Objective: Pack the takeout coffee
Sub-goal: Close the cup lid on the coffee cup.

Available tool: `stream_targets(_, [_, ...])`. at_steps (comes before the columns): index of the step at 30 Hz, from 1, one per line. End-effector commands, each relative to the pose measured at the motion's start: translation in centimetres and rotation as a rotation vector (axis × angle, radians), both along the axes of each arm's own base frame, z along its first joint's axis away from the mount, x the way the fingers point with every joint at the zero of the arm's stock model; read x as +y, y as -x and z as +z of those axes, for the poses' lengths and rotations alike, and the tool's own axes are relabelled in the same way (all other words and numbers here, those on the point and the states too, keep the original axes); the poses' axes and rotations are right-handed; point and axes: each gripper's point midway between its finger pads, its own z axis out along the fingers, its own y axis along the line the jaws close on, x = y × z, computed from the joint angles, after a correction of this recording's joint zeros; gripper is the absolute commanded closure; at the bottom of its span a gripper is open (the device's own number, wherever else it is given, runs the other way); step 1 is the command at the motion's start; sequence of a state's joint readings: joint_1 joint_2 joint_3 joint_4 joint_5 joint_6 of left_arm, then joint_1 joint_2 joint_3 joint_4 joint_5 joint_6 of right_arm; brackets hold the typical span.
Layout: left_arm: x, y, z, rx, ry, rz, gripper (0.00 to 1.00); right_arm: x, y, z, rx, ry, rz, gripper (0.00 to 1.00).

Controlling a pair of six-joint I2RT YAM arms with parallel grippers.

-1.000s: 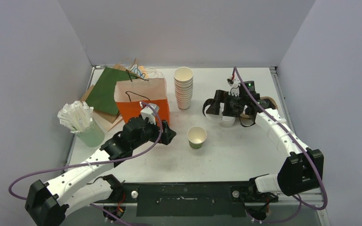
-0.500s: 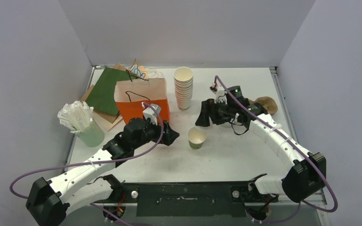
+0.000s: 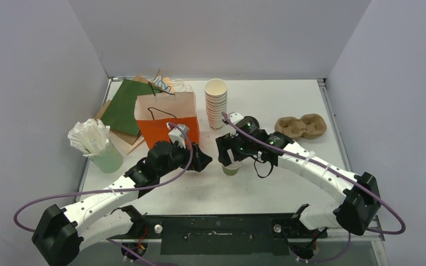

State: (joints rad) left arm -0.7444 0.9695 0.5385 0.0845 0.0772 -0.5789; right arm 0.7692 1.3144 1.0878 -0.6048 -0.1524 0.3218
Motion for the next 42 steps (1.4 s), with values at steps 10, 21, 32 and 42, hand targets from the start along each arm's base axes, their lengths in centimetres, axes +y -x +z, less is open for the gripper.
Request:
stream_targets(10, [-0.5, -0.8, 1.1, -0.018, 0.056, 0.022, 0.21, -1.1, -1.6, -2.1, -0.074, 0.157, -0.068, 0.15])
stream_targets(21, [-0.6, -0.9, 0.9, -0.011, 0.053, 0.019, 0.22, -0.7, -1.4, -2.9, -0.055, 0.156, -0.046, 0.13])
stream_targets(32, [-1.0, -0.8, 0.6, -0.005, 0.056, 0.001, 0.22, -0.6, -1.2, -3.0, -0.046, 0.147, -0.039, 0.08])
stream_targets(42, [-1.4, -0.8, 0.3, 0.004, 0.054, -0.01, 0.22, -0.9, -1.4, -1.4, -0.076, 0.124, -0.066, 0.0])
